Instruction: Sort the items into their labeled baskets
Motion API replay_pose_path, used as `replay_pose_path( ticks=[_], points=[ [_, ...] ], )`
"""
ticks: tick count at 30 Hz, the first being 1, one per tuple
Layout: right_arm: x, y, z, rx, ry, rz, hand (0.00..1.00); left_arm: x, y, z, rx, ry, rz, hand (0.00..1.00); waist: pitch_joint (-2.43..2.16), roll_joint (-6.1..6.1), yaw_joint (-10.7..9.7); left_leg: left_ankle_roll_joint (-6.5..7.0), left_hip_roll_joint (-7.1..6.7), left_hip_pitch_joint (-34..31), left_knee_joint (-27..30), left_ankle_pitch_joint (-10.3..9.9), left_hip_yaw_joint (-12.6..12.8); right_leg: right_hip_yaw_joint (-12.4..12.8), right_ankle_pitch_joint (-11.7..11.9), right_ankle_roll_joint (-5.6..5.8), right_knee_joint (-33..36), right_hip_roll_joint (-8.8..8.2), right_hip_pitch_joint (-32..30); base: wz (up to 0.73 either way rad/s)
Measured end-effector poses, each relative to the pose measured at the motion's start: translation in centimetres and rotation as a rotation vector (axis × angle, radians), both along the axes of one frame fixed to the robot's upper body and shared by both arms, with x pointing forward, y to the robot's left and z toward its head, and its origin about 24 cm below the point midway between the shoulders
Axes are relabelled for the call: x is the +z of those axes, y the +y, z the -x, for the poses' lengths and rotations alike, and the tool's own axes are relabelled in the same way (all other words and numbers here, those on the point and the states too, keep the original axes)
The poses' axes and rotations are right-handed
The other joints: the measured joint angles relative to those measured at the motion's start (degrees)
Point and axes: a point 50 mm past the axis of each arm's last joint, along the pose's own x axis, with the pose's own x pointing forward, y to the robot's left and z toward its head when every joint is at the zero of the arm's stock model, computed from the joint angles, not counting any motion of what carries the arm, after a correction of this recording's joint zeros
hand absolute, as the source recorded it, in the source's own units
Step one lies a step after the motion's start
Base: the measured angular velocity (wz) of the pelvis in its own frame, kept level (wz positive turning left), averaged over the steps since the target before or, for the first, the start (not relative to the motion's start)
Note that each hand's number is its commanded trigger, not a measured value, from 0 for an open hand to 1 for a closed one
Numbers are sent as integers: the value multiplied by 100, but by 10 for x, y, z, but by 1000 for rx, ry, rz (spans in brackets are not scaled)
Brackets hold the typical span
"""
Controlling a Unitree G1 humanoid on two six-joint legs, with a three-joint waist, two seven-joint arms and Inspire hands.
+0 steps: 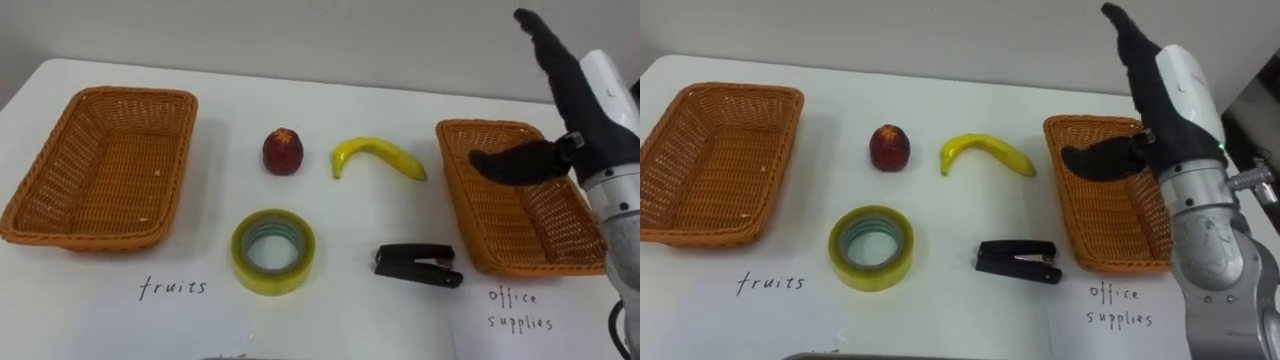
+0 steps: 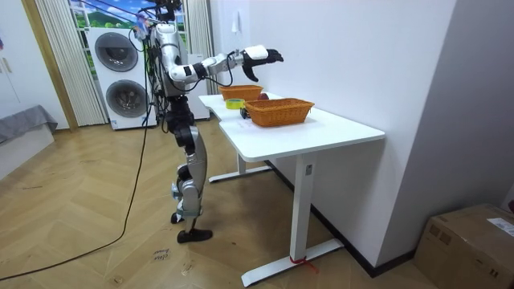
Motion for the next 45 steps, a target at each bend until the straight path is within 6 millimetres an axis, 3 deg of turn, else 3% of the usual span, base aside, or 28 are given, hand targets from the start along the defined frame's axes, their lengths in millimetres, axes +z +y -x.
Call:
replay_pose_path(
  ticks=[16, 24, 32, 45],
  points=[
    [-11, 3, 0, 92, 190, 32, 0, 1, 2, -7, 7, -22, 20, 0, 5, -10, 24, 3, -7, -9, -3, -1, -53, -47, 2, 5, -3, -14, -2, 0],
    [-15, 6, 1, 143, 266, 55, 0, 1, 1, -12, 4, -32, 21, 0, 13, -5, 145, 2, -6, -11, -5, -2, -53, -29, 3, 4, -16, -4, -1, 0],
    [-34, 10, 10, 192, 401, 48, 0, 0, 1, -10, 6, -24, 15, 0, 15, 0, 168, 2, -6, -8, -10, -1, -57, -33, 19, 4, -89, 5, 17, 0],
    [-37, 17, 12, 256, 459, 66, 0, 1, 2, -14, -59, -18, 8, 0, 19, 0, 179, 2, -1, -8, -14, 0, -49, -16, 20, 4, -90, 5, 12, 0]
  ],
)
